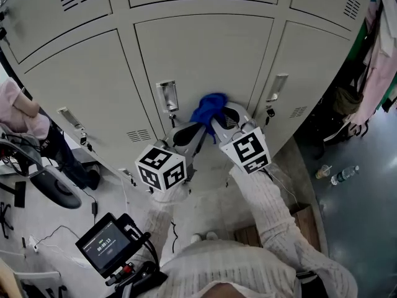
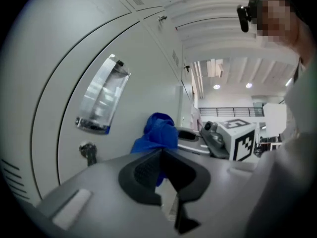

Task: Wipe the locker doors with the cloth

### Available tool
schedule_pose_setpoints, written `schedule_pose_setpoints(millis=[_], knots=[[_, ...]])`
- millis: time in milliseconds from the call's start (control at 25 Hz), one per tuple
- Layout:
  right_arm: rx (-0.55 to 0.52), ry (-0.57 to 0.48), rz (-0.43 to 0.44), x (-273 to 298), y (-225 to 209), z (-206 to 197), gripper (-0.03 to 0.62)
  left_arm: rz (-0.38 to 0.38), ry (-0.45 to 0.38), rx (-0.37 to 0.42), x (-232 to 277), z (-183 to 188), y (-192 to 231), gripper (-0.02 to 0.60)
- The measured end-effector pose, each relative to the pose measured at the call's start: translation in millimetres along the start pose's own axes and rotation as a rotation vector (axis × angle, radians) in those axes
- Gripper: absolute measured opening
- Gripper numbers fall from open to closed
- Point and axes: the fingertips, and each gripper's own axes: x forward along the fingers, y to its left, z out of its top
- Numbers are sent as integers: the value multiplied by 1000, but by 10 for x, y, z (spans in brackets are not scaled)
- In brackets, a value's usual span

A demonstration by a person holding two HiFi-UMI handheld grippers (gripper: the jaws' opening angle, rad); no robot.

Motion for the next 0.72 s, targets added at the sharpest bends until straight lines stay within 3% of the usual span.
schedule_pose_setpoints(millis=[200, 720], knots=[[20, 70, 32, -2, 173, -402, 54, 14, 68, -95, 9, -429, 59, 5], [76, 277, 108, 45, 471, -1165, 52, 22, 141, -141, -46, -755, 43, 5]])
